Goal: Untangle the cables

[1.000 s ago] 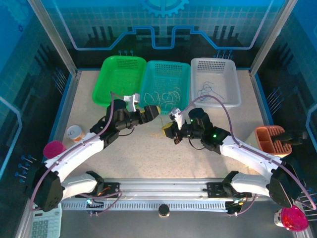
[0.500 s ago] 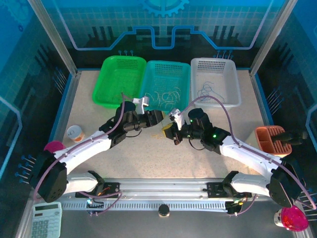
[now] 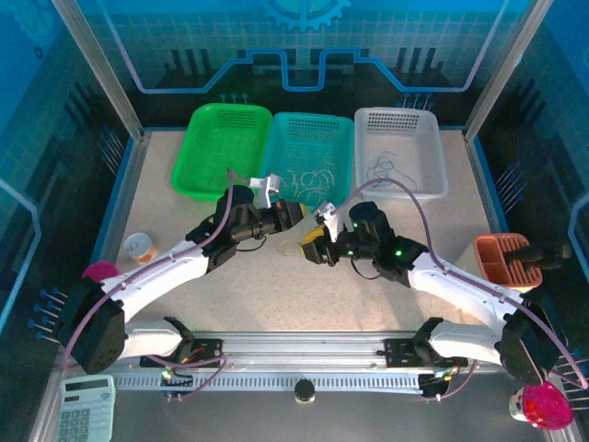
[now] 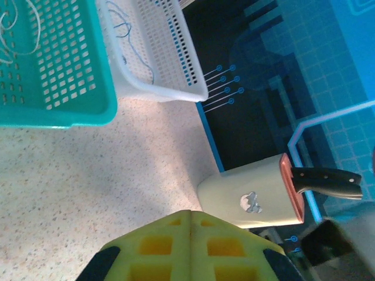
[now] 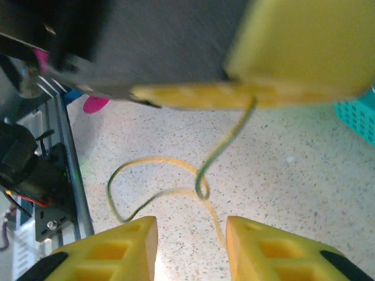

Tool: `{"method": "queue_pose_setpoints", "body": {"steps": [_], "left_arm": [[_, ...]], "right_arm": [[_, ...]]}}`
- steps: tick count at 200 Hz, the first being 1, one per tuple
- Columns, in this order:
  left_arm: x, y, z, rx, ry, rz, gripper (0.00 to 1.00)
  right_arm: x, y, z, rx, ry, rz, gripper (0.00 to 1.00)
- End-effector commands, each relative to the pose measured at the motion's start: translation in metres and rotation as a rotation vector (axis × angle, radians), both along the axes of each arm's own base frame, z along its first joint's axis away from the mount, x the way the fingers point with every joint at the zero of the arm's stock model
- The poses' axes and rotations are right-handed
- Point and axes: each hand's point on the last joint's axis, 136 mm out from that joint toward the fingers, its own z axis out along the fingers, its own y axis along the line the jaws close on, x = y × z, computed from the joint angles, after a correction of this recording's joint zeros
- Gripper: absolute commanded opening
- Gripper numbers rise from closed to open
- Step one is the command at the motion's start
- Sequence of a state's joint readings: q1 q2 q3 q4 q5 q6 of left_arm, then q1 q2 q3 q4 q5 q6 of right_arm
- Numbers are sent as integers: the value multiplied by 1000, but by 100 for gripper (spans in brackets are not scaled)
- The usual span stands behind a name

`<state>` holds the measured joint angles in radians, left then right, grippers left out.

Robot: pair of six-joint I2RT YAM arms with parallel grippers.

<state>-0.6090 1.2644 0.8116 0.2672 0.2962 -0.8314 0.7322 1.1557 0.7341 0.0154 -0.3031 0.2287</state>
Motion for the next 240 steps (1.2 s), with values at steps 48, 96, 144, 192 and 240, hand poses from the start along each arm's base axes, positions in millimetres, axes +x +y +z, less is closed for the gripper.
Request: {"method": "queue_pose_setpoints", "body": {"steps": [48,96,144,192,240], "left_arm": [[-7,0,65,-63,-142,-18,0],[-9,1,74,-81,-153,-17,0],[-10,0,80,-100,-156,-26,0],[-11,-3,84,-118,-155,-38,0],[-10,-4,90,-124,-163,-36,0]], "right_arm": [[-4,-2,-5,-15,-2,1,53],[-4,-2,-1,-10,-11,3,55],[-6,1,3,-5,-19,28,58],[-1,10,12,-24,-39,61,58],[-3,28,13,-27,-36,111,56]]}}
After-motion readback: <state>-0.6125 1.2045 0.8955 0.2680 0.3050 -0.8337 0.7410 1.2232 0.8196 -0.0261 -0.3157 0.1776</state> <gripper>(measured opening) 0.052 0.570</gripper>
